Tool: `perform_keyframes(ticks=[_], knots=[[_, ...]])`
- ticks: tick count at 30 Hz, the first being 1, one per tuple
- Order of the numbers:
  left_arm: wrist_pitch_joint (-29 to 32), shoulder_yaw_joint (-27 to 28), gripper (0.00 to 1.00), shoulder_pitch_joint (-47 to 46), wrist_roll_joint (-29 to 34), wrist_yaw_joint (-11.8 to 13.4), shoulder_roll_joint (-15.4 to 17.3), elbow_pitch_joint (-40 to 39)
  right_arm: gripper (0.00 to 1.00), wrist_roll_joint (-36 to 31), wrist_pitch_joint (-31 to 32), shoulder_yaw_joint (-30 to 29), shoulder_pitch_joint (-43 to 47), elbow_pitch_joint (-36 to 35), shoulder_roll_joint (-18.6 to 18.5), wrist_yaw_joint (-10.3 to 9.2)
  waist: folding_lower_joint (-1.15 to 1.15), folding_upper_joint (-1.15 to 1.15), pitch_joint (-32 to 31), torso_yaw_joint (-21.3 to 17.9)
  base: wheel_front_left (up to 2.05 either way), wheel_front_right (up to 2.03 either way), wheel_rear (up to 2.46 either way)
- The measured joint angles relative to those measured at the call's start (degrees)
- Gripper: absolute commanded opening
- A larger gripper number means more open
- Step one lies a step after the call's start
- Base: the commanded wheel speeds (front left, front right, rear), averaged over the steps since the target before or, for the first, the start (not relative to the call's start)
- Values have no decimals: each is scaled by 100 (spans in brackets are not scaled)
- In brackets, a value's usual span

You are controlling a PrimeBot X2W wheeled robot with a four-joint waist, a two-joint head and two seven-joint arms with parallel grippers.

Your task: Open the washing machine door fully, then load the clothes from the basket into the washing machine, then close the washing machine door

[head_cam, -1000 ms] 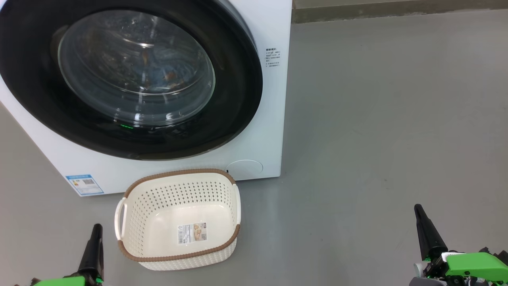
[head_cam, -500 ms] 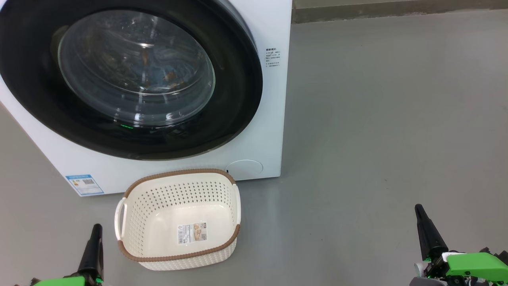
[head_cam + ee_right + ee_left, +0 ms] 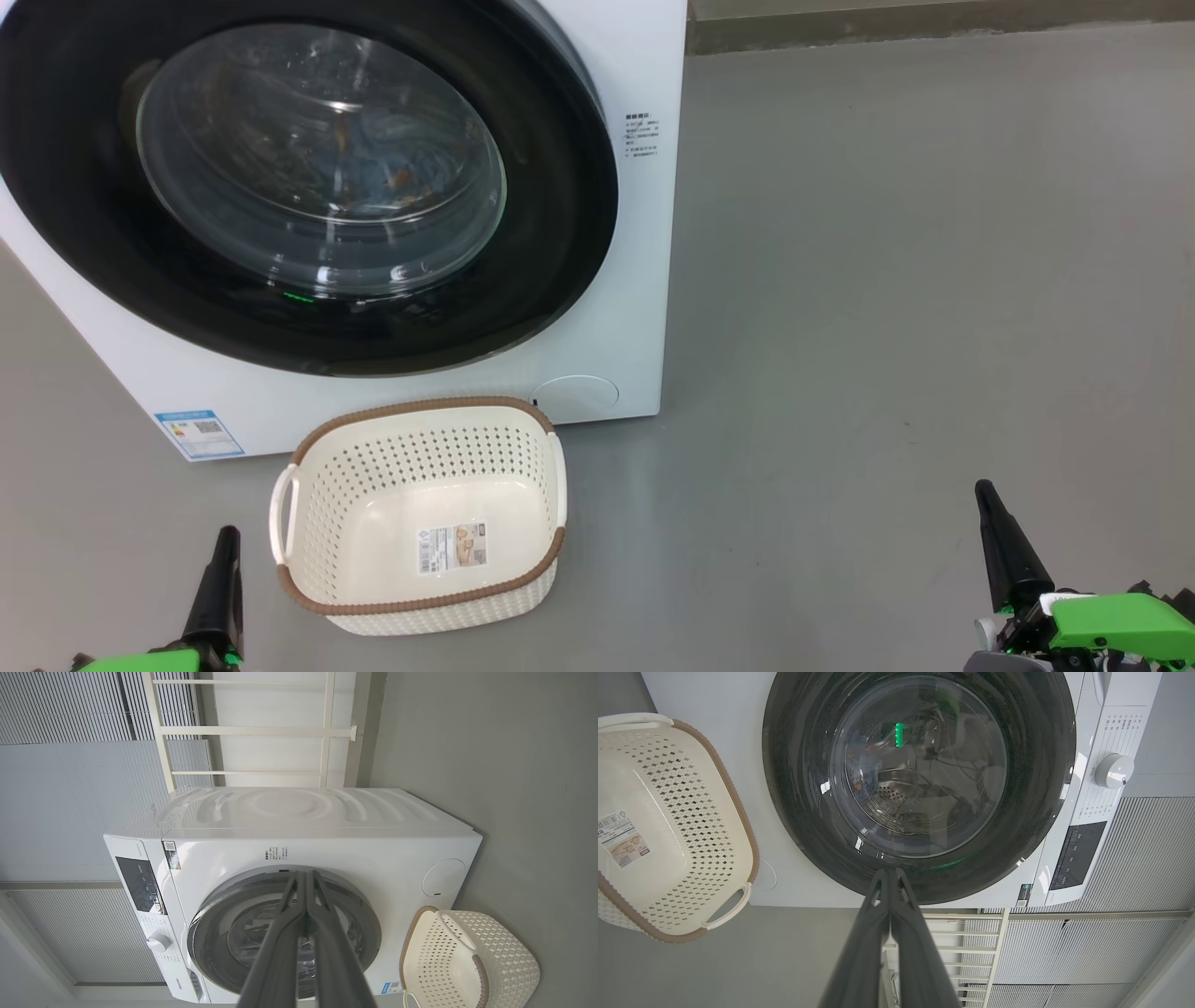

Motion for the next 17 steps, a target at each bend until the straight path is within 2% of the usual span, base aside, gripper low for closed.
perform_keyframes(ticks=[17], knots=[[0, 3, 0, -1, 1, 0, -1, 0, 0, -1, 1, -8, 0, 0, 3, 0, 0, 0, 0, 0, 0, 0, 0]])
